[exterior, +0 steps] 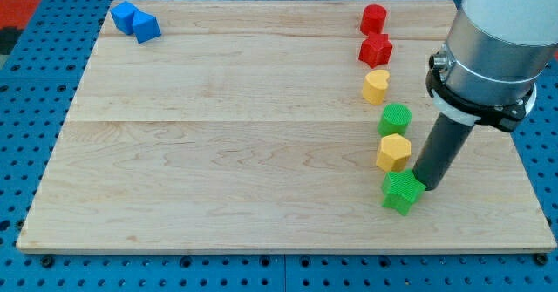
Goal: Place the blue cube at the top center of the board
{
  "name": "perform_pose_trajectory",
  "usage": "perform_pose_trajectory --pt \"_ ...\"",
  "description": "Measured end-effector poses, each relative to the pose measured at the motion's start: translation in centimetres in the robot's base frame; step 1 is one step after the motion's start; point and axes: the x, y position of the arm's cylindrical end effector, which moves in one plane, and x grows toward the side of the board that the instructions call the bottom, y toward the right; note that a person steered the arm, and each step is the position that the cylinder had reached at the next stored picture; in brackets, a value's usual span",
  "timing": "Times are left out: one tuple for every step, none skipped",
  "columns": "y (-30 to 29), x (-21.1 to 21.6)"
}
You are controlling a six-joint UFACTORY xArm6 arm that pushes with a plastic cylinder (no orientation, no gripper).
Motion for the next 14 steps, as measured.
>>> perform_pose_trajectory --pt "4.9 -0.4" --pt "11.0 2.0" --pt "12.0 7.4" --pt "8.6 7.9" --pt "-2.5 7.8" --pt "-13.1 7.9" --pt "-22.3 3.5" --pt "-30.9 -1.9" --pt "-38.6 -8.1" --pt "-42.3 -16.2" --pt "-45.6 -24.3" --pt "-47.0 -27.8" --pt "-44.2 -30.8" --pt "-39.0 -31.8"
